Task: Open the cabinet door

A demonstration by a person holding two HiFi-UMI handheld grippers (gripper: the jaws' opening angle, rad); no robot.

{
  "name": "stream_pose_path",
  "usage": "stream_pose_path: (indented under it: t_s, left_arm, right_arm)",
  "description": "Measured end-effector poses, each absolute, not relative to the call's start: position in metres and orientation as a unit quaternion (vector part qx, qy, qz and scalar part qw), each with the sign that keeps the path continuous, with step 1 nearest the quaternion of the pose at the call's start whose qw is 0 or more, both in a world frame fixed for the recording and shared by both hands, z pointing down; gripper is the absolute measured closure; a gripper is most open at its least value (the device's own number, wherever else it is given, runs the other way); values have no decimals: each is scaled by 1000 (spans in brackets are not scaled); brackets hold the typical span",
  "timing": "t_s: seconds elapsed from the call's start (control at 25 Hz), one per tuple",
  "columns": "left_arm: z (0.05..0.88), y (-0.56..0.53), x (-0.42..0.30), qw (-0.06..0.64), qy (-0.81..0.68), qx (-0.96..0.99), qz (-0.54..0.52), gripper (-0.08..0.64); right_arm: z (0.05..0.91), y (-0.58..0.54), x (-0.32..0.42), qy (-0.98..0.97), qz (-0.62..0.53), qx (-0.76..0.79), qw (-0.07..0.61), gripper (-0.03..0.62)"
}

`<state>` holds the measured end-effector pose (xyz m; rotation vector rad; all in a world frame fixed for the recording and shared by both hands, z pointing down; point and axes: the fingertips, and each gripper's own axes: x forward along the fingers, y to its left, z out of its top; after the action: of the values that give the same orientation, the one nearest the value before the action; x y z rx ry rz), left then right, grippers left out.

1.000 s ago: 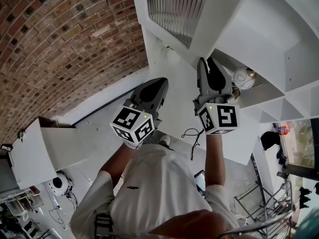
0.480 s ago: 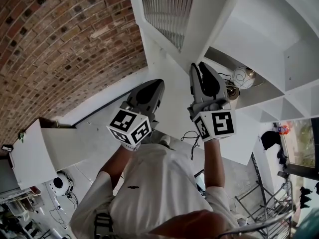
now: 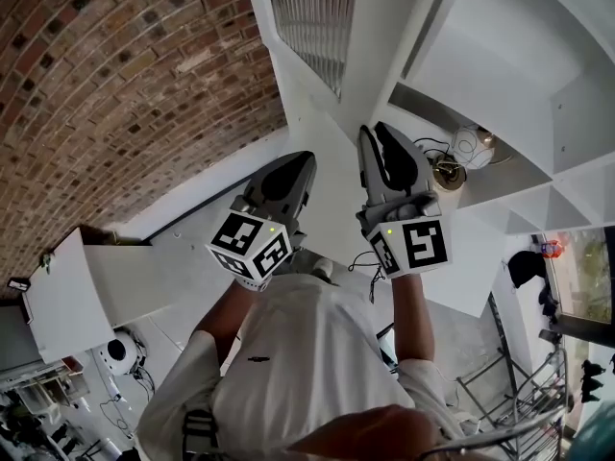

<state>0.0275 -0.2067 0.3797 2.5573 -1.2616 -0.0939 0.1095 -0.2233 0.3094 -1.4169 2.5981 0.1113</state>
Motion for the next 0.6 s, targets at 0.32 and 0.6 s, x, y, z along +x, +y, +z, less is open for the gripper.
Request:
stream_pose_path:
  t_s: [0.32,0.6]
  left_arm:
    - [380,-207,22,143,-441,885,-31,551]
    - [386,-205,19,149,-444,883,-25,551]
  right_arm:
    - [308,-216,97,881,38,-463,87,518]
    - [309,-208,90,888,42,-451,84,519]
